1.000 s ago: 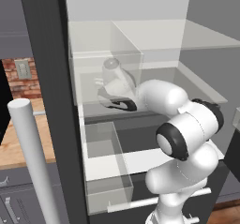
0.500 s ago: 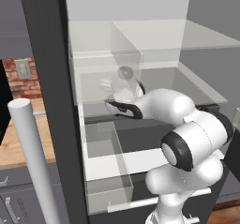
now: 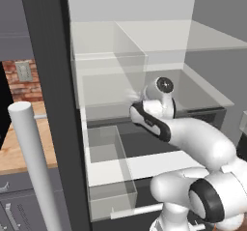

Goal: Gather the tomato and garlic from the fridge and place them on a tray on the dining counter. Then gather the fish and chicken drumstick from the fridge and place them on the other tray.

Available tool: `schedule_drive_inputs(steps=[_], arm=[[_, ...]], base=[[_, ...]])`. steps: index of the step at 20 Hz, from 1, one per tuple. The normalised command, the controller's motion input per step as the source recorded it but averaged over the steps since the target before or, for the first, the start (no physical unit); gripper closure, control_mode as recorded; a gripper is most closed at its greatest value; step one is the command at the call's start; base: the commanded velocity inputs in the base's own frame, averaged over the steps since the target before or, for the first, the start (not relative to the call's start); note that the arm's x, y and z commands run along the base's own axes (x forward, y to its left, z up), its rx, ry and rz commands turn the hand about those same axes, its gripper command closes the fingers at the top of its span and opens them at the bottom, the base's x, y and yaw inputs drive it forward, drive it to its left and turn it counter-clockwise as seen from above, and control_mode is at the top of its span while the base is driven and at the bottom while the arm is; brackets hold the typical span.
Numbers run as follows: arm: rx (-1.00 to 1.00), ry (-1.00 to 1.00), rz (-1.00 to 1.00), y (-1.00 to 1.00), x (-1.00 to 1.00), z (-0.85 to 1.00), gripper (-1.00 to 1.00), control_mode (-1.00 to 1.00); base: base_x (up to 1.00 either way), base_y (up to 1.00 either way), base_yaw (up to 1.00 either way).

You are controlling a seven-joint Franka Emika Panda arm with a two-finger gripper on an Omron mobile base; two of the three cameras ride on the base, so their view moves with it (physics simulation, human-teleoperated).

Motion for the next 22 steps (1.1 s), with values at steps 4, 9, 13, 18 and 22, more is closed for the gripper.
schedule_drive_inputs(steps=[4,9,13,18,22], arm=[[0.0,0.0,0.01,-0.56,-0.99,0.24,1.0,-1.0],[-0.02,0.07,0.0,-0.28,-0.97,0.35,1.0,-1.0],[-0.01,0.08,0.0,-0.34,-1.0,0.27,1.0,-1.0],[-0.02,0.11,-0.01,-0.35,-0.89,0.09,1.0,-1.0],[-0.04,0.2,-0.04,-0.11,-0.69,0.21,1.0,-1.0]], base=[[0.0,0.0,0.0],[0.0,0.0,0.0],[0.0,0.0,0.0],[0.0,0.0,0.0],[0.0,0.0,0.0]])
